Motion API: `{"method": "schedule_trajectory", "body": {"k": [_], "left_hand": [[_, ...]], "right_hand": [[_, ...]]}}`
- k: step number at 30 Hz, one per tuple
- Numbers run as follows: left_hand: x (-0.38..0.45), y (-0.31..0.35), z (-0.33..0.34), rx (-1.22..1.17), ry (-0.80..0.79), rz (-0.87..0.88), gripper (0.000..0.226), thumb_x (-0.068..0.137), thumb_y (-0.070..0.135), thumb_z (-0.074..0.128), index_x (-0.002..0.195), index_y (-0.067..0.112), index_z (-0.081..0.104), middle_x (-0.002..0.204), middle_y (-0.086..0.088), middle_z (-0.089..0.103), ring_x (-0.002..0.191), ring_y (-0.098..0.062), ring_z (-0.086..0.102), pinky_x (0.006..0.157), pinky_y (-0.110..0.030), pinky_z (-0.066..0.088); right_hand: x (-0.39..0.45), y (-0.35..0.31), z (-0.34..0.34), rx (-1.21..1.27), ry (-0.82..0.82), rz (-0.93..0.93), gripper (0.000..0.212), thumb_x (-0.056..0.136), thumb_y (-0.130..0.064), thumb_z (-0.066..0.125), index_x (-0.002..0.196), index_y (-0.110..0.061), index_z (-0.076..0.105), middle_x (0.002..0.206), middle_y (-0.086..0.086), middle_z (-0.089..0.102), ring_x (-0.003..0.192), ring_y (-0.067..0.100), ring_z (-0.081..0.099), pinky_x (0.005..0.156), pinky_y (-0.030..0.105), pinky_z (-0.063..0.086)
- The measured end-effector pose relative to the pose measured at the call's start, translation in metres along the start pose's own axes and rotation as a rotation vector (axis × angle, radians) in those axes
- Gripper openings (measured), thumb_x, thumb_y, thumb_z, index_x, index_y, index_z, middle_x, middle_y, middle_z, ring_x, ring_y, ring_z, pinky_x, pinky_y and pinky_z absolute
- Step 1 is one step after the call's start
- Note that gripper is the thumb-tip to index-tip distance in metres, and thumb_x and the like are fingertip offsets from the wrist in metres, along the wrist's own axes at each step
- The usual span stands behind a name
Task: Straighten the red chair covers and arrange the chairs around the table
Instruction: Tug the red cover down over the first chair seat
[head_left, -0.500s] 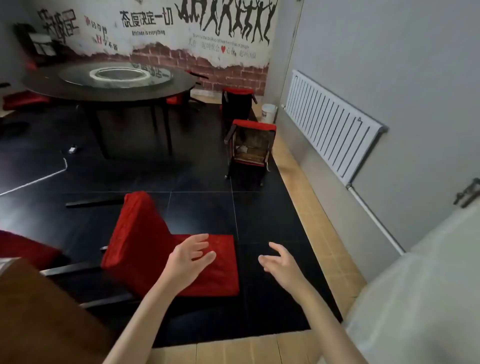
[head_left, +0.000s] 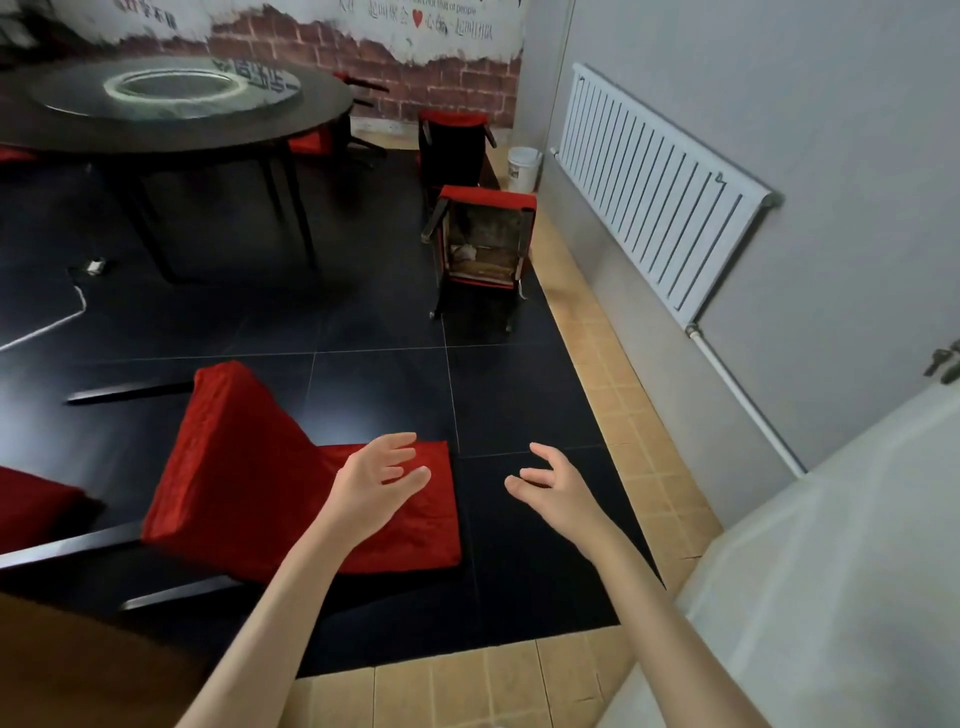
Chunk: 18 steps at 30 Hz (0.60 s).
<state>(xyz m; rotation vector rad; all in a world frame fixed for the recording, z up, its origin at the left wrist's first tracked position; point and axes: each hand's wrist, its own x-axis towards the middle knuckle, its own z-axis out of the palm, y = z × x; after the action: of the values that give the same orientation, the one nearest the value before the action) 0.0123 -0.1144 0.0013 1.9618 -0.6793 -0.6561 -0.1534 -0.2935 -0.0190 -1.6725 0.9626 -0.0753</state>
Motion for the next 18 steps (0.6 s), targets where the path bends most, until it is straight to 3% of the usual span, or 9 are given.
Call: {"method": "schedule_trajectory", "body": {"k": [4, 9, 18], "left_hand": [[0.043, 0.017, 0.022, 0.004, 0.034, -0.010, 0.052, 0.086, 0.027, 0.070, 0.134, 0.025, 0.052, 0.126, 0.003, 0.062, 0.112, -0.016, 0.060, 0.095, -0.031, 0.049], [0.082, 0.018, 0.038, -0.014, 0.097, -0.071, 0.052, 0.085, 0.027, 0.072, 0.133, 0.024, 0.053, 0.124, 0.002, 0.062, 0.110, -0.016, 0.061, 0.093, -0.029, 0.049], [0.198, 0.020, 0.039, -0.091, 0.198, -0.148, 0.050, 0.084, 0.025, 0.072, 0.132, 0.025, 0.054, 0.125, 0.001, 0.061, 0.111, -0.017, 0.060, 0.097, -0.040, 0.050]], "right_hand": [[0.054, -0.005, -0.036, -0.005, -0.013, 0.004, 0.074, 0.083, -0.045, 0.069, 0.145, -0.032, 0.031, 0.138, 0.000, 0.052, 0.122, 0.017, 0.050, 0.093, 0.030, 0.038], [0.119, -0.020, -0.058, -0.040, -0.068, -0.003, 0.072, 0.084, -0.044, 0.068, 0.145, -0.032, 0.033, 0.137, 0.000, 0.052, 0.113, 0.012, 0.051, 0.092, 0.031, 0.039], [0.243, -0.075, -0.080, -0.118, -0.150, -0.083, 0.073, 0.084, -0.041, 0.070, 0.146, -0.029, 0.032, 0.136, 0.001, 0.053, 0.113, 0.012, 0.050, 0.091, 0.031, 0.040]]}}
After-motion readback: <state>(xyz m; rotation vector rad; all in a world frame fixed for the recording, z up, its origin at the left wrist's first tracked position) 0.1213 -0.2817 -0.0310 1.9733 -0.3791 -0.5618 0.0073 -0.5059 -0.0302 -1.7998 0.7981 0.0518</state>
